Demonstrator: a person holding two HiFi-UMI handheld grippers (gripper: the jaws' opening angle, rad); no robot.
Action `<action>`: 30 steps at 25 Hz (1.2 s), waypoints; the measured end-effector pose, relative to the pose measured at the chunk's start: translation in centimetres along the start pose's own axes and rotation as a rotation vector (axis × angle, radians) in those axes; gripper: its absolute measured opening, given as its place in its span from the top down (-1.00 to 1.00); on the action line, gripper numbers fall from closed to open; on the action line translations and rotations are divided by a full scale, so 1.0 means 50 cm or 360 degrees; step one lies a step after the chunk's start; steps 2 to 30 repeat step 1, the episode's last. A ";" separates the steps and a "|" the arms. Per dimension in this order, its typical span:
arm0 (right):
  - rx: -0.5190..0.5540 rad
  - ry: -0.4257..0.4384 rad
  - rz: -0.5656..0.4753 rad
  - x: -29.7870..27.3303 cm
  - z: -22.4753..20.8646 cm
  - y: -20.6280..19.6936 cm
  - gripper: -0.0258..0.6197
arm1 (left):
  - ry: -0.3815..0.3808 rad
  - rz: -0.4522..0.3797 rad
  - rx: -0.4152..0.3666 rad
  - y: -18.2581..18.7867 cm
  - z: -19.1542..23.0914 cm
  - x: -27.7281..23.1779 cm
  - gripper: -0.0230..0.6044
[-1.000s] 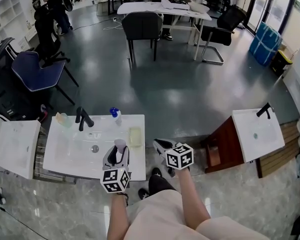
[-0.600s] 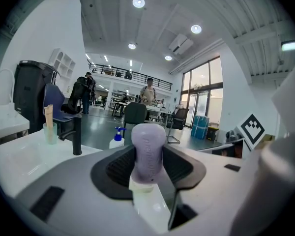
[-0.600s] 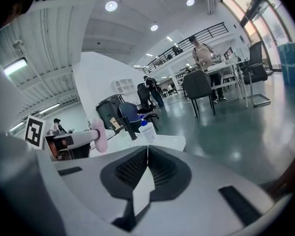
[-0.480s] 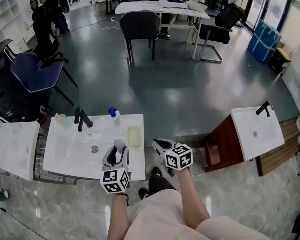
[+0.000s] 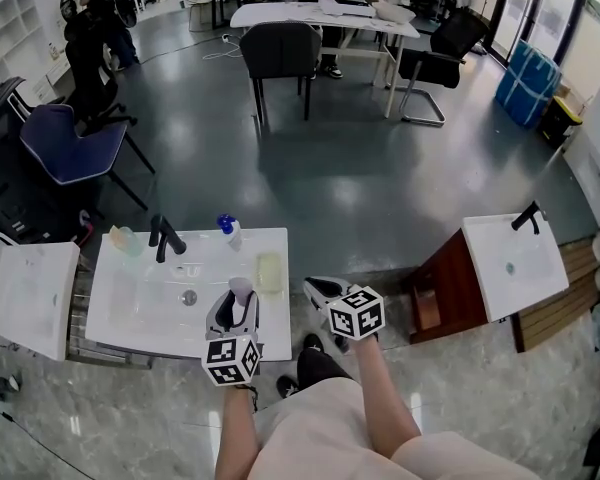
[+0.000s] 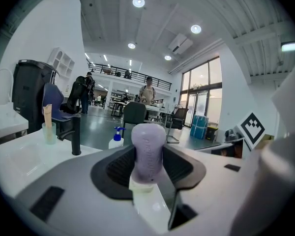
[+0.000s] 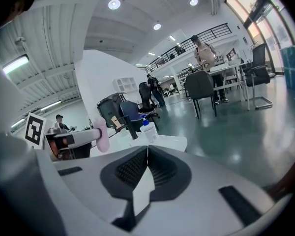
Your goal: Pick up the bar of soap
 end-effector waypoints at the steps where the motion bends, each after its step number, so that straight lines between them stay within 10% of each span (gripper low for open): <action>1: 0.0002 0.0000 0.0001 -0.001 0.001 0.000 0.90 | 0.0000 -0.0001 0.0000 0.000 0.001 0.000 0.34; 30: 0.0002 0.0000 0.0001 -0.001 0.001 0.000 0.90 | 0.0000 -0.0001 0.0000 0.000 0.001 0.000 0.34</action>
Point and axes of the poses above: the fingertips, and each gripper's own axes: x backward along the fingers, z to its left, y out of its top, the point moved 1 cm from there along x, backward along the fingers, and after that the axes turned 5 degrees about z, right-handed, at the moved point
